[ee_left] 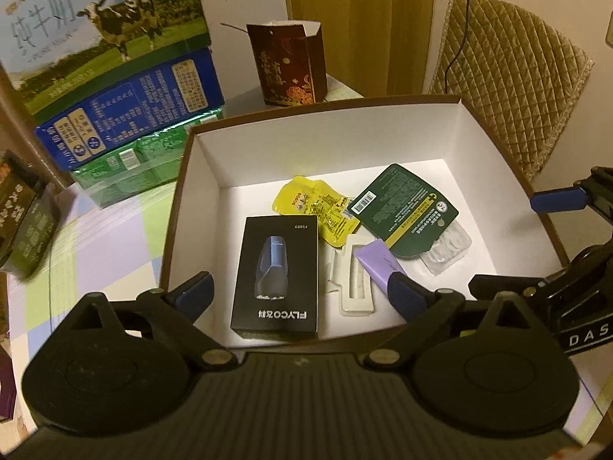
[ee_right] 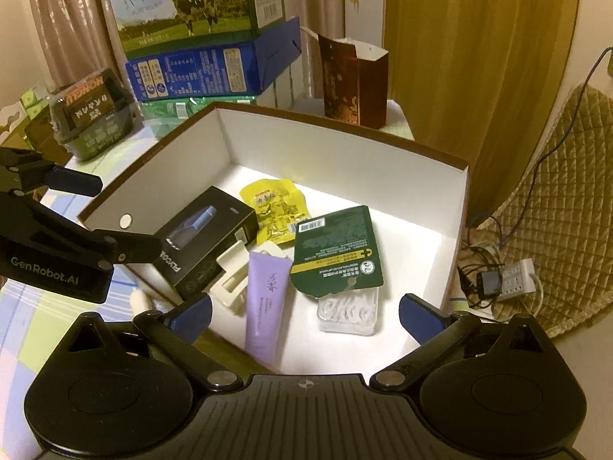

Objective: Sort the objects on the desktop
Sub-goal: 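Withdraw both tools from the brown box back toward the remaining items, then grasp the red candy with the left tool while the right tool grasps the gold hair clip, then carry the red candy and gold hair clip over the brown box with both tools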

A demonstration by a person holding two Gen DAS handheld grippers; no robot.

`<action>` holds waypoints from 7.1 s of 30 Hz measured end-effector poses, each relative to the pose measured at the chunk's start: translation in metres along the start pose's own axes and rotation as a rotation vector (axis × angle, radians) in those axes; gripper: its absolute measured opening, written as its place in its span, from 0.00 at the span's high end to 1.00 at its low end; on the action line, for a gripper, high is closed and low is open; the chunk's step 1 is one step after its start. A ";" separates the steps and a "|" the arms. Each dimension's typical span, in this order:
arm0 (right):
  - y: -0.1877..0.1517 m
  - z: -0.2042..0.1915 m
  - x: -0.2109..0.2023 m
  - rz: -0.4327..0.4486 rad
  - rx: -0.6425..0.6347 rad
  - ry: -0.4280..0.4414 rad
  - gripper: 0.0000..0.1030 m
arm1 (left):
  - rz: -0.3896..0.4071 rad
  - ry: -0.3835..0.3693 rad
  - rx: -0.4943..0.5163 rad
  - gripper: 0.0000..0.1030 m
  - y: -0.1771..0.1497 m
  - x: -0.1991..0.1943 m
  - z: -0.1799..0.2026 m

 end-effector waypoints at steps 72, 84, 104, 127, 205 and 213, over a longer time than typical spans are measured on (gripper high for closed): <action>-0.157 -0.101 0.016 -0.084 -0.091 0.067 0.22 | -0.122 -0.041 -0.141 0.04 -0.203 -0.026 -0.033; -0.161 -0.103 0.038 -0.090 -0.094 0.071 0.60 | -0.154 -0.070 -0.097 0.04 -0.202 0.002 -0.033; -0.172 -0.027 0.006 -0.095 0.089 -0.074 0.60 | -0.146 -0.158 0.039 0.33 -0.189 0.036 -0.026; -0.170 -0.029 0.012 -0.079 0.078 -0.089 0.59 | -0.136 -0.165 -0.051 0.58 -0.210 0.014 -0.042; 0.075 0.058 0.109 -0.032 0.061 -0.172 0.62 | 0.001 -0.104 0.050 0.57 0.068 0.145 -0.059; 0.079 0.060 0.114 -0.038 0.019 -0.187 0.62 | -0.019 -0.067 0.088 0.56 0.070 0.162 -0.057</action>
Point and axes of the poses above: each gripper's, at about its wrist camera, not at the fingertips, and x roughly the way its jaws point, z to its right, y to its top, the point moved 3 cm from there along x, roughly the way its jaws point, and after that the axes turned 6 degrees about x, right-handed, at the moved point
